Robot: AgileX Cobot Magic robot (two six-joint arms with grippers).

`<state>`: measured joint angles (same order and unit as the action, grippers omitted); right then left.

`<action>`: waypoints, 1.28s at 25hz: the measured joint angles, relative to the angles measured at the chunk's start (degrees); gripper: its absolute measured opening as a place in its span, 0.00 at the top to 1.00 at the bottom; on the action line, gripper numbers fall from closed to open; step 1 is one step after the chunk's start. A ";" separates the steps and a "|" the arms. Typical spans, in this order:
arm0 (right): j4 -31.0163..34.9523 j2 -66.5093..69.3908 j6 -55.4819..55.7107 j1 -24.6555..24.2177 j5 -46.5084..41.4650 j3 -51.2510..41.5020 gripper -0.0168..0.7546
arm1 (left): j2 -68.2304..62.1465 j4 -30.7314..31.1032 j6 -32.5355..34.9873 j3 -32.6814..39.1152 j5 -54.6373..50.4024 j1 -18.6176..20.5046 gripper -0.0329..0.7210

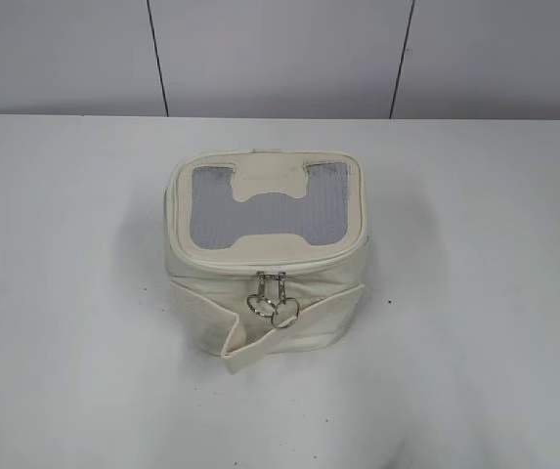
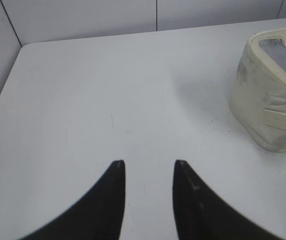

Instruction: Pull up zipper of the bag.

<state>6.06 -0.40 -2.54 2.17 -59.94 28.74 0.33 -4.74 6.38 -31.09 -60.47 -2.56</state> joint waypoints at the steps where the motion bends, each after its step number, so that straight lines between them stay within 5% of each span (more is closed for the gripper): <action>1: 0.00 0.00 0.00 0.00 0.00 0.00 0.30 | 0.00 0.00 0.00 0.00 0.00 0.00 0.62; 32: 0.06 0.00 0.00 -0.07 -0.04 0.00 0.30 | 0.00 -0.05 0.00 0.00 0.00 0.00 0.63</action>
<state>6.12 -0.40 -2.54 2.10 -59.98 28.74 0.33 -4.79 6.38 -31.09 -60.47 -2.56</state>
